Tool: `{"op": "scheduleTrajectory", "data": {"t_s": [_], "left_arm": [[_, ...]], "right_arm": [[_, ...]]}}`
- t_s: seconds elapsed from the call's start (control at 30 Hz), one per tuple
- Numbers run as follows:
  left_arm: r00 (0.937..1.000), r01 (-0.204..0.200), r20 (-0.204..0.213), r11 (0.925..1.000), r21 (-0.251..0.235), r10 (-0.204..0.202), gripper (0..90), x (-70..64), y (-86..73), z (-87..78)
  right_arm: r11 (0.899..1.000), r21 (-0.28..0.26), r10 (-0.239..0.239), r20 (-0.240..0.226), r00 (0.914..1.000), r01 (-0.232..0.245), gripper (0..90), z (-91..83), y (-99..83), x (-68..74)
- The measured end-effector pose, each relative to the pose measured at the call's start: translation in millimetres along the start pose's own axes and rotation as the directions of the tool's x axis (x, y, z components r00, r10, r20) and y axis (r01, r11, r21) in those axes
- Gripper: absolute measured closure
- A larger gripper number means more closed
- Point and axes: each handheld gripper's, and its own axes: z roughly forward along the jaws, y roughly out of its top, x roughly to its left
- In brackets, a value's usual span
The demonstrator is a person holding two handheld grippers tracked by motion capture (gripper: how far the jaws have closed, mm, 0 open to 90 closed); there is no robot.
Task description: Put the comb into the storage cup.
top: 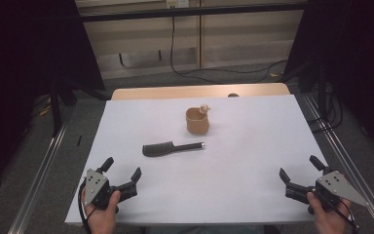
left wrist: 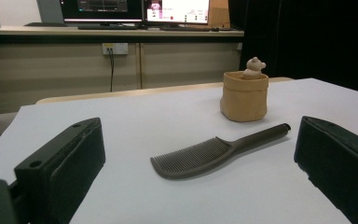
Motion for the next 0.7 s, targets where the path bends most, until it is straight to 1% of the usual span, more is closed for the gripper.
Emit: {"op": "scheduleTrajectory", "data": {"t_s": [0.23, 0.27, 0.3, 0.37, 0.4, 0.47, 0.5, 0.53, 0.57, 0.6, 0.63, 0.67, 0.7], "left_arm": [[1.0000, -0.001, 0.000, 0.9999, 0.014, 0.001, 2.1, -1.2, -0.1, 1.3], [0.9999, -0.012, -0.003, 0.9996, 0.027, 0.012, 2.1, -1.0, -0.3, 1.7], [0.9999, -0.010, -0.004, 0.9994, 0.032, 0.010, 2.1, -1.1, -0.7, 2.8], [1.0000, 0.000, 0.005, 0.9988, 0.049, 0.000, 2.1, -1.1, -1.6, 5.0], [0.9999, -0.007, 0.011, 0.9979, 0.064, 0.006, 2.1, -1.4, -1.8, 6.8], [0.9998, -0.011, 0.017, 0.9974, 0.071, 0.010, 2.0, -1.6, -1.5, 7.8], [0.9997, 0.001, 0.025, 0.9971, 0.077, -0.002, 2.0, -2.4, -1.3, 9.1], [0.9996, 0.002, 0.029, 0.9962, 0.087, -0.005, 1.9, -3.0, -1.1, 10.3], [0.9989, -0.003, 0.047, 0.9949, 0.101, -0.002, 1.5, -5.0, 0.0, 12.2], [0.9989, -0.003, 0.047, 0.9949, 0.101, -0.002, 1.5, -5.0, 0.0, 12.2], [0.9985, -0.012, 0.055, 0.9947, 0.102, 0.006, 1.5, -6.7, 1.0, 12.9], [0.9981, -0.027, 0.058, 0.9948, 0.099, 0.022, 1.4, -8.2, 2.1, 13.3], [0.9967, -0.036, 0.076, 0.9953, 0.089, 0.029, 1.8, -9.0, 3.1, 13.6]], "right_arm": [[1.000, 0.000, 0.000, -0.008, 1.0000, 0.000, 0.0, 0.4, -0.3, -0.3], [1.000, -0.001, 0.000, -0.013, 0.9999, 0.000, 0.0, 0.7, -0.5, -0.4], [1.000, 0.012, 0.001, -0.027, 0.9996, 0.000, 0.1, 1.4, -1.0, 0.4], [1.000, 0.015, -0.006, -0.034, 0.9994, 0.006, 0.1, 1.9, -1.4, 0.8], [1.000, 0.018, -0.010, -0.043, 0.9990, 0.011, 0.1, 2.5, -1.7, 2.1], [1.000, 0.018, -0.008, -0.047, 0.9989, 0.009, 0.0, 2.8, -1.8, 2.2], [1.000, 0.018, -0.007, -0.048, 0.9988, 0.008, 0.1, 3.1, -1.8, 2.2], [1.000, 0.020, -0.004, -0.049, 0.9988, 0.005, 0.0, 3.5, -1.9, 2.2], [1.000, 0.023, -0.006, -0.051, 0.9987, 0.007, 0.1, 4.3, -2.0, 1.8], [1.000, 0.023, -0.006, -0.051, 0.9987, 0.007, 0.1, 4.3, -2.0, 1.8], [1.000, 0.025, -0.003, -0.052, 0.9987, 0.004, 0.1, 4.7, -2.2, 1.9], [1.000, 0.024, -0.004, -0.054, 0.9985, 0.005, 0.1, 5.1, -2.3, 2.0], [1.000, 0.023, -0.002, -0.058, 0.9983, 0.004, 0.1, 5.4, -2.5, 1.8]]}}
